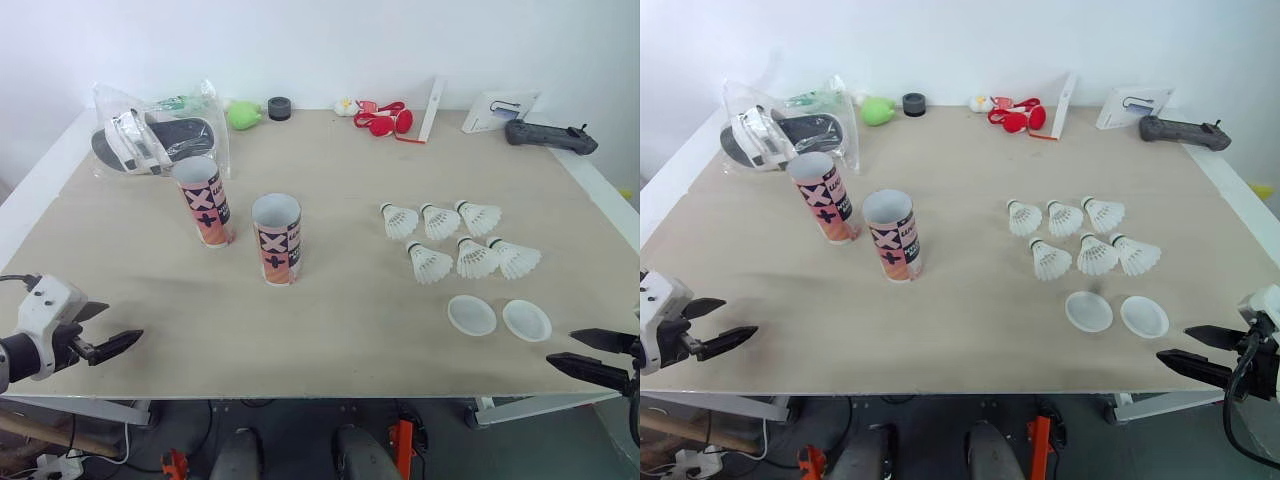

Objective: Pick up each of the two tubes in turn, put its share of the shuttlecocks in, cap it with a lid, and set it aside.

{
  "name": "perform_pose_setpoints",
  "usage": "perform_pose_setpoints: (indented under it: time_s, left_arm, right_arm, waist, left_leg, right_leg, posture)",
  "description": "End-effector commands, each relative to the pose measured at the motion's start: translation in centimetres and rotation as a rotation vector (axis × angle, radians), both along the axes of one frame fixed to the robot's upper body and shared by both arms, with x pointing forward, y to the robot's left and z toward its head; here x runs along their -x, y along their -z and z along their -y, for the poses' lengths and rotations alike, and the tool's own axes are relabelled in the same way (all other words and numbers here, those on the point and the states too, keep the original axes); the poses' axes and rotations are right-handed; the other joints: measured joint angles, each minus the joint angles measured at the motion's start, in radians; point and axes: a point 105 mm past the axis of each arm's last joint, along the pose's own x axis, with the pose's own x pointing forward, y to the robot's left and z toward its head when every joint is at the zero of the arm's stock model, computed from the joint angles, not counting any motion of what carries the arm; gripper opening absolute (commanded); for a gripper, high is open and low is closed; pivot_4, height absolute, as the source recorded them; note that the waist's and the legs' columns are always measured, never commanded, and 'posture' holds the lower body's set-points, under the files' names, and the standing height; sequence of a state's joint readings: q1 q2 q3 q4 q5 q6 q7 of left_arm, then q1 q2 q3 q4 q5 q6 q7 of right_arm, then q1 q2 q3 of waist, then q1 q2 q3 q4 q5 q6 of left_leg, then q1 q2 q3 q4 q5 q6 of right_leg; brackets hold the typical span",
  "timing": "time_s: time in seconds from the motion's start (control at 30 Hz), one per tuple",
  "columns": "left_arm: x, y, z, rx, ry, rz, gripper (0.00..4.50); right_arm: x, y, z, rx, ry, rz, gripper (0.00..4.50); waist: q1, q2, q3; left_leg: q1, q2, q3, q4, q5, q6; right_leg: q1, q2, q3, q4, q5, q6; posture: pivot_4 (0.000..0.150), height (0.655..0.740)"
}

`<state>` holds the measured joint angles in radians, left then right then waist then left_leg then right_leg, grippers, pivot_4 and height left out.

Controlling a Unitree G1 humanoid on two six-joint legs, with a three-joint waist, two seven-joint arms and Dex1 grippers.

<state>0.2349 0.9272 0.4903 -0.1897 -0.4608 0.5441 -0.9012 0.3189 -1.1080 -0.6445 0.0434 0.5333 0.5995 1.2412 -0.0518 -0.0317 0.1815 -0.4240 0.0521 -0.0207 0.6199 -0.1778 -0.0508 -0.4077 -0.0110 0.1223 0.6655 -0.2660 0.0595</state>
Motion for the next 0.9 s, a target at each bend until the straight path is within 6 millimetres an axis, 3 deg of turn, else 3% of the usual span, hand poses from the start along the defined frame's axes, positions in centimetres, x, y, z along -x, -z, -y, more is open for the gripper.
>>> perform_pose_setpoints:
  time_s: [0.03, 0.73, 0.9]
  left_arm:
    - [-0.4, -1.2, 0.1, -0.038, 0.007, 0.049, 4.50]
    - [-1.1, -1.6, 0.0, -0.070, -0.002, 0.074, 4.50]
    - [-1.6, -1.9, 0.7, -0.058, 0.002, 0.117, 4.50]
  right_arm:
    - [0.0, -0.9, 0.0, 0.006, -0.003, 0.037, 4.37]
    - [-0.2, -1.0, -0.1, -0.007, -0.003, 0.050, 4.37]
    - [-0.9, -3.2, -1.4, -0.092, -0.018, 0.132, 4.37]
  waist:
    - [0.000, 0.000, 0.000]
    - [0.000, 0.000, 0.000]
    - [0.000, 0.000, 0.000]
  left_leg:
    - [0.000, 0.000, 0.000, 0.000, 0.000, 0.000]
    - [0.000, 0.000, 0.000, 0.000, 0.000, 0.000]
    - [0.000, 0.000, 0.000, 0.000, 0.000, 0.000]
  right_leg:
    - [0.000, 0.000, 0.000, 0.000, 0.000, 0.000]
    - [0.000, 0.000, 0.000, 0.000, 0.000, 0.001]
    - [0.001, 0.000, 0.000, 0.000, 0.000, 0.001]
  posture:
    - [0.150, 0.7400]
    - [0.150, 0.7400]
    - [0.150, 0.7400]
